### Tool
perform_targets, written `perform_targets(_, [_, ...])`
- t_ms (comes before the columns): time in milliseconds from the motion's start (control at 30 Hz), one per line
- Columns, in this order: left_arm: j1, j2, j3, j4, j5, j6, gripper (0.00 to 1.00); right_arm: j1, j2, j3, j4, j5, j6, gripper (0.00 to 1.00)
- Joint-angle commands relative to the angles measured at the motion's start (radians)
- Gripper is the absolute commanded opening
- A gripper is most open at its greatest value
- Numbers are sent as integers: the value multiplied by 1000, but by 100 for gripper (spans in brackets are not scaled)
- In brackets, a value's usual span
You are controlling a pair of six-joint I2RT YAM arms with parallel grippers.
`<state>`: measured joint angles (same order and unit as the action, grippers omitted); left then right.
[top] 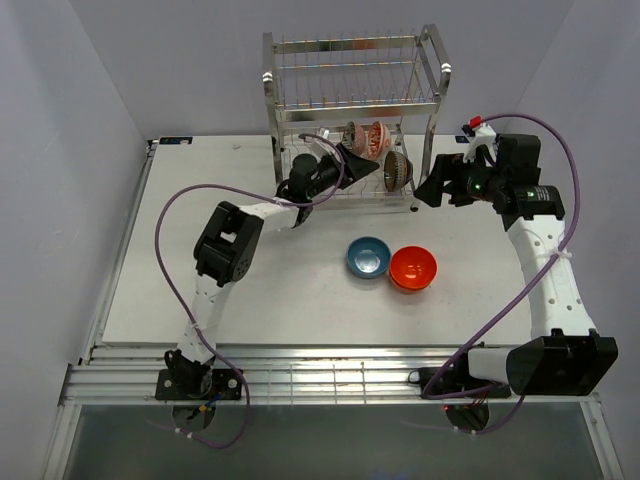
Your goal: Load the bowls into the dish rack
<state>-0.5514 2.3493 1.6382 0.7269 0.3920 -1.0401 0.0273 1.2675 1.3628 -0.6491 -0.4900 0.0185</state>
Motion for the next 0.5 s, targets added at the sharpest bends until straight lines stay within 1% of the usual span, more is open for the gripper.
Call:
perform_targets(0, [5, -136, -81, 55, 57, -1, 75, -3, -36, -2, 25, -33, -3, 90])
perform_targets(67, [5, -168, -122, 78, 82, -11, 72, -3, -40, -10, 25, -35, -3, 90])
perform_targets(167, [4, -200, -153, 88, 116, -34, 72, -3, -46, -16, 25, -35, -3, 90])
perform_targets(267, [2, -246, -222, 89, 168, -44, 69, -4, -54, -14, 25, -30, -5, 90])
perform_targets(300, [2, -261, -271, 88, 176, -40, 68, -3, -57, -13, 23, -28, -6, 90])
perform_targets(400, [5, -338, -346, 74, 188, -8, 65, -3, -60, -10, 19, -28, -8, 90])
perform_targets(467, [5, -407, -417, 71, 203, 20, 65, -3, -65, -13, 20, -42, -6, 90])
